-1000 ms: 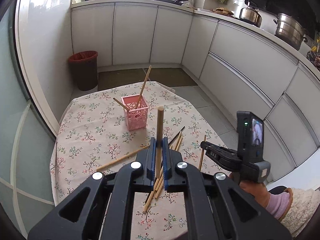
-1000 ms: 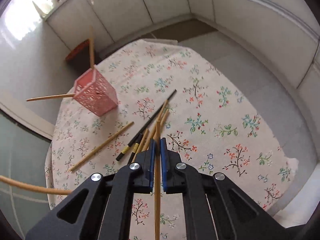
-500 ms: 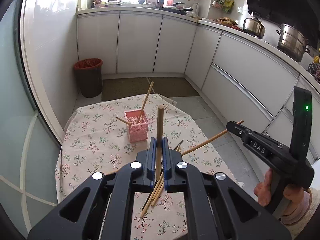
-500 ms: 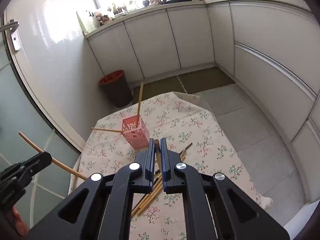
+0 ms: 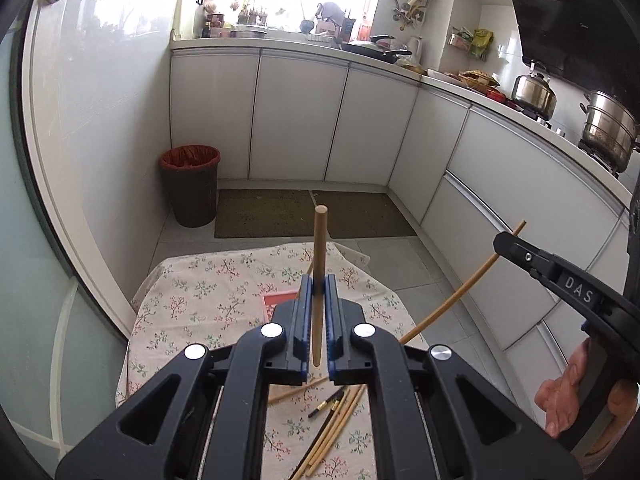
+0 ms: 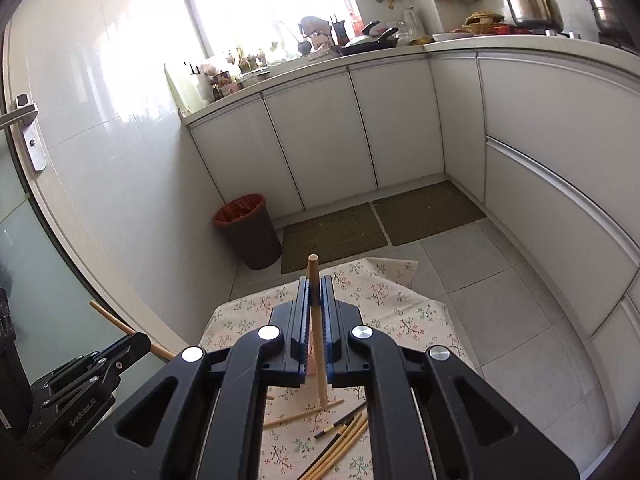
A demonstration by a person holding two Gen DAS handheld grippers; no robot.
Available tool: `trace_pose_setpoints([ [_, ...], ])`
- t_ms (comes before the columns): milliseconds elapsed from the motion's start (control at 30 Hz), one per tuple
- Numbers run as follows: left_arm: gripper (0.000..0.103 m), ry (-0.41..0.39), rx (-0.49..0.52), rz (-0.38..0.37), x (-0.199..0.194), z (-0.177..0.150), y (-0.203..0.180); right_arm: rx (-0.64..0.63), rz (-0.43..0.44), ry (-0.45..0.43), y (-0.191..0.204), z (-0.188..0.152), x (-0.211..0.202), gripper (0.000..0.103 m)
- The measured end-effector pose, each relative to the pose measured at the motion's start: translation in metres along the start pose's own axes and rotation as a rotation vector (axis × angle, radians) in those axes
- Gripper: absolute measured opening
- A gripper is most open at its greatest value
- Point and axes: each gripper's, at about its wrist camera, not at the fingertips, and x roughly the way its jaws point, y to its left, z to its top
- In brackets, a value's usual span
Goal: Organize utensils
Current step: 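Carry both chopsticks to the basket and drop the left gripper's chopstick in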
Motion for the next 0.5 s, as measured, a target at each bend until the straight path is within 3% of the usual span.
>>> trace_pose_setpoints([
  [300, 0.005, -0.008, -0.043, 0.09, 0.076, 0.022, 0.025, -0.001, 0.028, -0.025, 0.012, 0.01, 0.055, 0.006],
  [500, 0.007, 0.047, -0.083, 0.02, 0.117, 0.008, 0.04, -0.004, 0.048, -0.03, 0.018, 0.005, 0.091, 0.006],
])
